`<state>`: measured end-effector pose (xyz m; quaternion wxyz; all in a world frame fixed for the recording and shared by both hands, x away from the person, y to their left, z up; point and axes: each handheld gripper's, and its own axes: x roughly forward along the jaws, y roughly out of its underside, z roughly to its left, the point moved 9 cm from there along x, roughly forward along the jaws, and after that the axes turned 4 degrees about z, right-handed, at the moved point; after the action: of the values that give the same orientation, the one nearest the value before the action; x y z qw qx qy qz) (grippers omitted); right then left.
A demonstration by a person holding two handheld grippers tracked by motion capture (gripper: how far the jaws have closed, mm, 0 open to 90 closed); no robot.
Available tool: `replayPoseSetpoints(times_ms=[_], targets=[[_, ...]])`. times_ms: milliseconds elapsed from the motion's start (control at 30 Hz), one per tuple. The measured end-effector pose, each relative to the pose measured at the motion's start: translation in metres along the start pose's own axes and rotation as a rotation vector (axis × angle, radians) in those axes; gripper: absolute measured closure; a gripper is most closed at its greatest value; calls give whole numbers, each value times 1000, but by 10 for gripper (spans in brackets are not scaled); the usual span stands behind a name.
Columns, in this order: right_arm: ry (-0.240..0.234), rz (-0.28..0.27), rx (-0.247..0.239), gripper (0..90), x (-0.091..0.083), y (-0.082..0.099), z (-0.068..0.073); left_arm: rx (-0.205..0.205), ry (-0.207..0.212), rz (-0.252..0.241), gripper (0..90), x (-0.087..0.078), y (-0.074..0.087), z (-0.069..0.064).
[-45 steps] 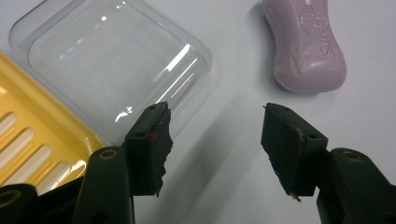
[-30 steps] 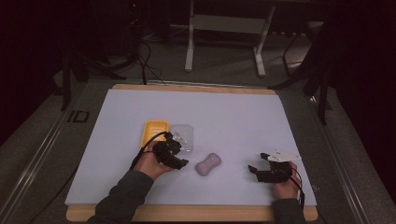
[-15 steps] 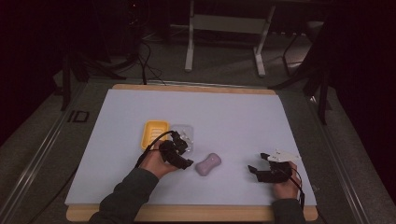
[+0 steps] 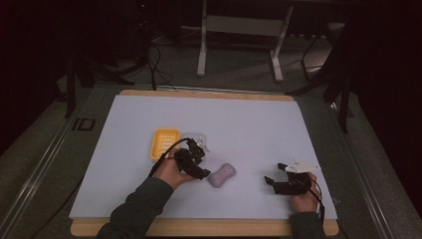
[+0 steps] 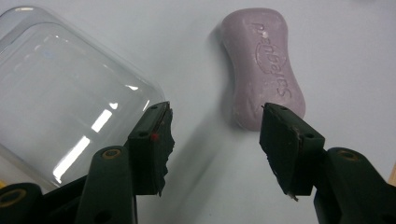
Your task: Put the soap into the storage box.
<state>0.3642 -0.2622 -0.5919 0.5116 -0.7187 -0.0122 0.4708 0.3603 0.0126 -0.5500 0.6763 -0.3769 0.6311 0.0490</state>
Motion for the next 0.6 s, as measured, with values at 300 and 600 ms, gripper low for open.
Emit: replayPoseSetpoints(times_ms=[300,600], targets=[[-1,-1,2,224,0,0,0,11,-1,16,442,2,-4,-2],[0,-4,0,224,0,0,0,14,0,19,440,1,-10,-4]])
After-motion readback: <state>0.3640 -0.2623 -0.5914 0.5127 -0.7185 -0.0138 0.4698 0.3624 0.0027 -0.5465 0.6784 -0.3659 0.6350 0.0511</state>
